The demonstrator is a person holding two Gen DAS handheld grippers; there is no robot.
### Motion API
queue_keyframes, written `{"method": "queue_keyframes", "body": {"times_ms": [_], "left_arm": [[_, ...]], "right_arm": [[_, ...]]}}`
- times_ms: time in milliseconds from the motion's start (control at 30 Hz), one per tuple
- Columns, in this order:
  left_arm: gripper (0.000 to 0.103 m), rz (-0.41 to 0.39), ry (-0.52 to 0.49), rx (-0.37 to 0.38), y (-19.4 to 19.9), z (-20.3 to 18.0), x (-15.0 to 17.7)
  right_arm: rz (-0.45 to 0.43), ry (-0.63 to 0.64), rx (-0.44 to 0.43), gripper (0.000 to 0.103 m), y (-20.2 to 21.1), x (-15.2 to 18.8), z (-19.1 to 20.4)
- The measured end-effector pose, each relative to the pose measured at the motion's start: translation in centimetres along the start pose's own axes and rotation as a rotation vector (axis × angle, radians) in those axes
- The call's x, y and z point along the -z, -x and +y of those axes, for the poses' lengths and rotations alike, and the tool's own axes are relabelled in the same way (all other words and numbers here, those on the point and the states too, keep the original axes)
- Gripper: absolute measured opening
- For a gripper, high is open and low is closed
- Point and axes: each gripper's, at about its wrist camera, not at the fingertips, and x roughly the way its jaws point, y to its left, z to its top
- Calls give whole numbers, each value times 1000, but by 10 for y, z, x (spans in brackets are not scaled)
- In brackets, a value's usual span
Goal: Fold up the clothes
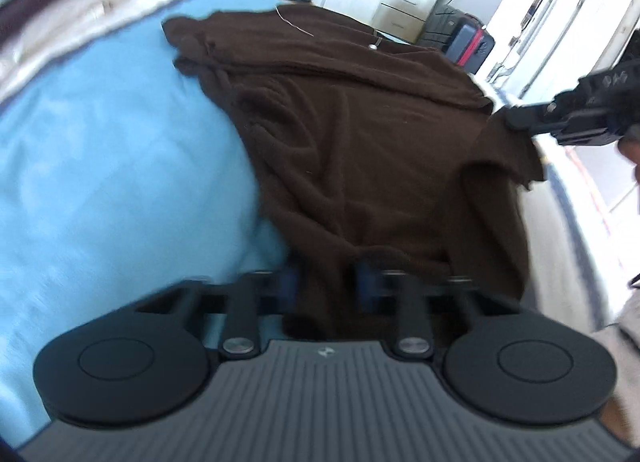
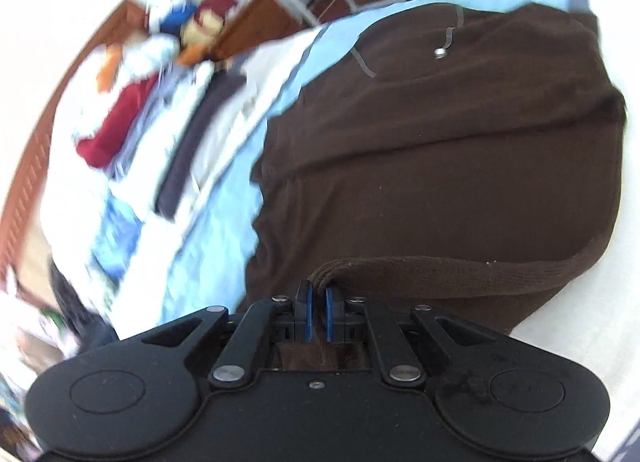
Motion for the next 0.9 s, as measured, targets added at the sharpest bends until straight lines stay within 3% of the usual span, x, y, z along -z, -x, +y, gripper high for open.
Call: {"method": "queue_keyframes", "body": {"times_ms": [133, 167, 267, 467, 633, 767, 900], "left_arm": [[17, -27, -12, -66, 2, -7, -5], [11, -42, -25, -80, 4, -10, -5], [9, -97, -57, -99, 13, -18, -5], [9, -208, -42, -103, 35, -22, -15], [9, -220, 5, -108, 35, -19, -18], [9, -244, 23, -90, 35, -19, -15], [9, -335, 61, -36, 39, -15, -22]], "right_arm": [[-151, -79, 40, 9, 23, -2, -31], [-187, -103, 58, 9, 30, -4, -39], [-258, -131, 28, 9, 46, -4, -43], [-310, -75, 12, 9, 63, 9, -20], [-374, -33, 47, 9, 84, 5, -15], [-403, -49, 52, 9, 94, 7, -21], [-405, -44, 73, 9, 88, 2, -27]]}}
